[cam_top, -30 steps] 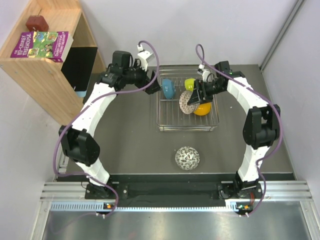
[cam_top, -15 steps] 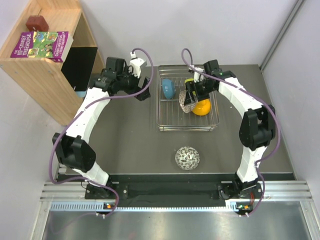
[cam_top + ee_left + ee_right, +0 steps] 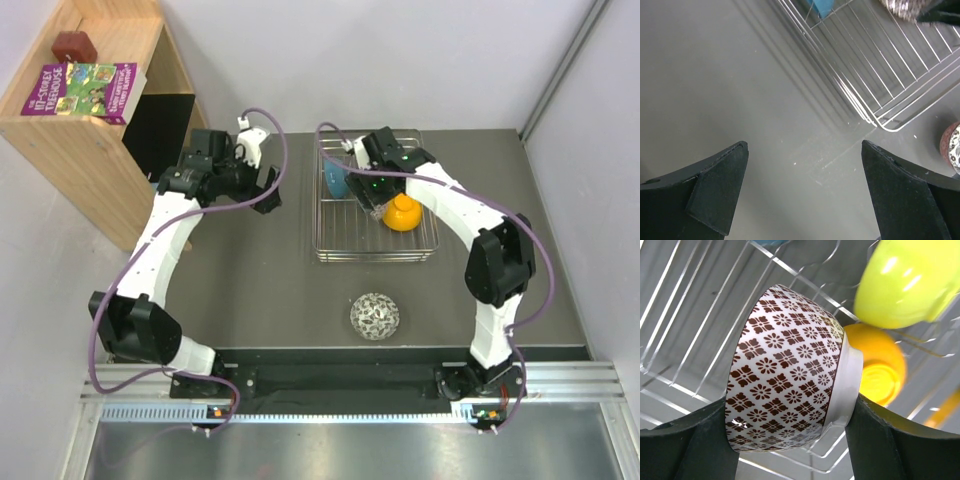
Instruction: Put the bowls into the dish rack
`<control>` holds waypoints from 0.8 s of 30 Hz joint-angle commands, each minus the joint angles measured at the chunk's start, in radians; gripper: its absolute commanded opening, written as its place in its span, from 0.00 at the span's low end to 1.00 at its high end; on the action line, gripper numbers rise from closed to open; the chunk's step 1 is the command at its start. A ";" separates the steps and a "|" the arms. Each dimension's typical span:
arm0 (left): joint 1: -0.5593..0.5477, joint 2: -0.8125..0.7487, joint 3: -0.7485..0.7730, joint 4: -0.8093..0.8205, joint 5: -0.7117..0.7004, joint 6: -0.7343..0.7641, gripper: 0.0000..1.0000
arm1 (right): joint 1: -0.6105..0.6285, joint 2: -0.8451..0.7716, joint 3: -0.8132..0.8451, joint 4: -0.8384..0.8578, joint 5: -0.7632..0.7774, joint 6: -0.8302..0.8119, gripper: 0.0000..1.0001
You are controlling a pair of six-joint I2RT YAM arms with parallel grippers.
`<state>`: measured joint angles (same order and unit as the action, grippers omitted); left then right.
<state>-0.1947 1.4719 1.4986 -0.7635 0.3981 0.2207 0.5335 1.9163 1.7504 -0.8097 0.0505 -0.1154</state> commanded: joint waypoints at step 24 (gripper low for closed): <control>0.035 -0.151 -0.110 0.030 -0.022 0.031 0.99 | 0.194 0.257 0.239 -0.032 0.528 -0.145 0.00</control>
<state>-0.1661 1.3651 1.3888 -0.7628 0.3679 0.2386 0.6979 2.1643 1.9198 -0.8551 0.4911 -0.2432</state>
